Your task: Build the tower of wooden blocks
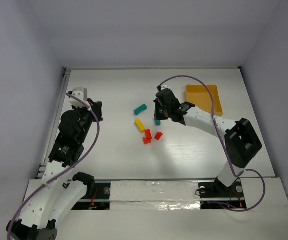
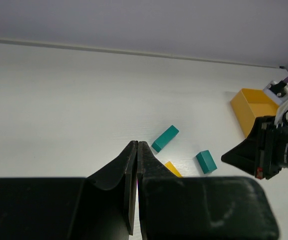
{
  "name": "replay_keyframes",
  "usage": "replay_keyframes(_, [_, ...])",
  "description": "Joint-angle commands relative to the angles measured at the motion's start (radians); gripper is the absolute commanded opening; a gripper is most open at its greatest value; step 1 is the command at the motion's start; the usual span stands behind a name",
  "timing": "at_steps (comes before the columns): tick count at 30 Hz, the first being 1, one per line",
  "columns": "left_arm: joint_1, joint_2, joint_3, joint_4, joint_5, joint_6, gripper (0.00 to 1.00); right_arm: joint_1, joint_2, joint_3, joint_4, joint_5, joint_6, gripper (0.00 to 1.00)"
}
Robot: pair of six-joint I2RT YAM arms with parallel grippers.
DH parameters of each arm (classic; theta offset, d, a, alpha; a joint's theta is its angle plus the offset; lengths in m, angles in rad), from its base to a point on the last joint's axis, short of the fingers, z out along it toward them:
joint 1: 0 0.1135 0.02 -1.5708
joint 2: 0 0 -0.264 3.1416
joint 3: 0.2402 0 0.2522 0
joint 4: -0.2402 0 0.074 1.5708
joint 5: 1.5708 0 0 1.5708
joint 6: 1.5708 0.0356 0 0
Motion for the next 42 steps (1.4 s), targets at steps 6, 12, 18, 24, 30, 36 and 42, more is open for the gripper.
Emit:
replay_keyframes(6, [0.006, -0.004, 0.005, 0.038, 0.005, 0.0, 0.0, 0.116, 0.048, -0.004, -0.034, -0.058, -0.031, 0.42])
replay_keyframes(12, [0.006, -0.004, 0.005, 0.038, 0.006, -0.002, 0.0, 0.136, 0.107, 0.006, -0.047, -0.046, -0.025, 0.44])
replay_keyframes(18, [0.006, 0.0, 0.005, 0.039, 0.011, -0.002, 0.0, 0.136, 0.127, 0.001, -0.056, 0.01, -0.011, 0.43])
replay_keyframes(24, [0.006, 0.0, 0.007, 0.039, 0.012, -0.002, 0.0, 0.136, 0.158, 0.013, -0.054, -0.021, -0.009, 0.43])
replay_keyframes(30, [0.006, 0.0, 0.008, 0.039, 0.014, -0.002, 0.0, 0.136, 0.163, 0.026, -0.05, -0.042, -0.009, 0.43])
replay_keyframes(36, [0.006, 0.002, 0.005, 0.041, 0.019, -0.002, 0.0, 0.136, 0.158, 0.038, -0.051, -0.042, -0.009, 0.43])
replay_keyframes(42, [0.006, -0.001, 0.007, 0.041, 0.019, -0.002, 0.0, 0.136, 0.124, 0.03, -0.034, -0.038, -0.009, 0.43])
